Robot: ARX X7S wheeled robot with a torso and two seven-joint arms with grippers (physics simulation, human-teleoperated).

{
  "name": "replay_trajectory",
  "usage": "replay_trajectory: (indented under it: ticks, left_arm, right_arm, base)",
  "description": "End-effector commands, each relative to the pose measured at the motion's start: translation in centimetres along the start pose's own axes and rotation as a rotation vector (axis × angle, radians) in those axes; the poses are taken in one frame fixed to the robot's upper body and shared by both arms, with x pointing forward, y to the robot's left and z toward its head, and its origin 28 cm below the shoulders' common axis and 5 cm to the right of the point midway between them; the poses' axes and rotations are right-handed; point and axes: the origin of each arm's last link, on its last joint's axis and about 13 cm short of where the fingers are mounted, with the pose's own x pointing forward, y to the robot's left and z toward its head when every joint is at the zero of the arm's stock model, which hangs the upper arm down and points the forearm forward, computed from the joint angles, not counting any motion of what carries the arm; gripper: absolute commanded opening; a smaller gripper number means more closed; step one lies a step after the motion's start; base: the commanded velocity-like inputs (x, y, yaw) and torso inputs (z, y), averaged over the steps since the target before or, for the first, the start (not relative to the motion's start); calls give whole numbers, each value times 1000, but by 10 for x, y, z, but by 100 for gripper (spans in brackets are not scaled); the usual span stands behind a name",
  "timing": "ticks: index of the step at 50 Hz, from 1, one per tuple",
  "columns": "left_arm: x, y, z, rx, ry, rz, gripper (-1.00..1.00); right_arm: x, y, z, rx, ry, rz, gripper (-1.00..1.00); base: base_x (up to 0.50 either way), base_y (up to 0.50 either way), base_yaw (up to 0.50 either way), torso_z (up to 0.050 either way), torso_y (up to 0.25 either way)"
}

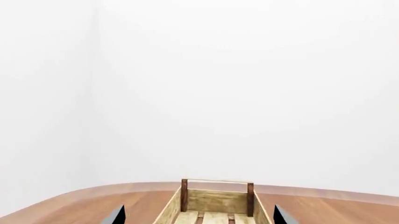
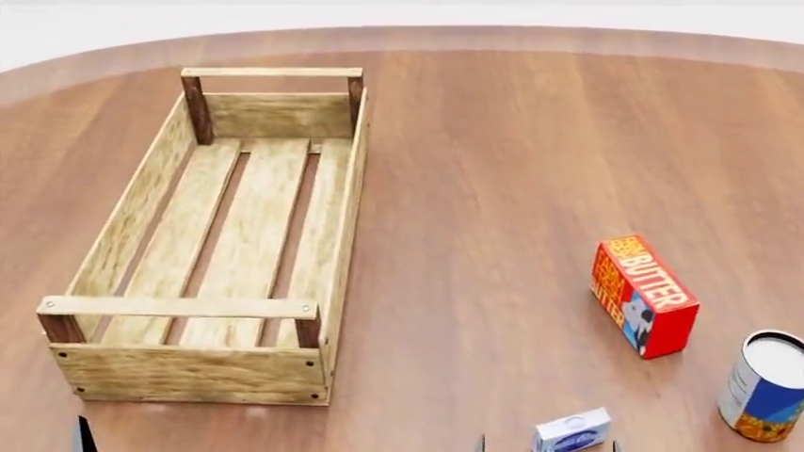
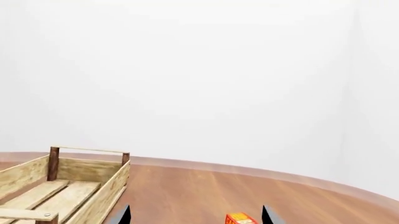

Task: Pick up the cream cheese and put it in the tray.

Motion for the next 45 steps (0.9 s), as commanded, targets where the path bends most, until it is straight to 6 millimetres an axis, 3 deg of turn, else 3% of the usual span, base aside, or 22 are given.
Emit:
replay_trajectory:
  ticks: [1, 31, 45]
  left_arm:
    - [0, 0, 0, 0, 0, 1, 100]
    - [1, 1, -2, 1, 1, 2, 100]
    - [-4, 1, 5, -16, -46, -3, 100]
  right_arm:
    - [-1, 0, 1, 0, -7, 3, 100]
    - [-2, 1, 1, -13, -13, 6, 100]
    - [-4, 0, 4, -8, -39, 5, 100]
  base:
    - [105, 160, 0, 0, 0]
    - [105, 160, 0, 0, 0]
    - [105, 162, 0, 0, 0]
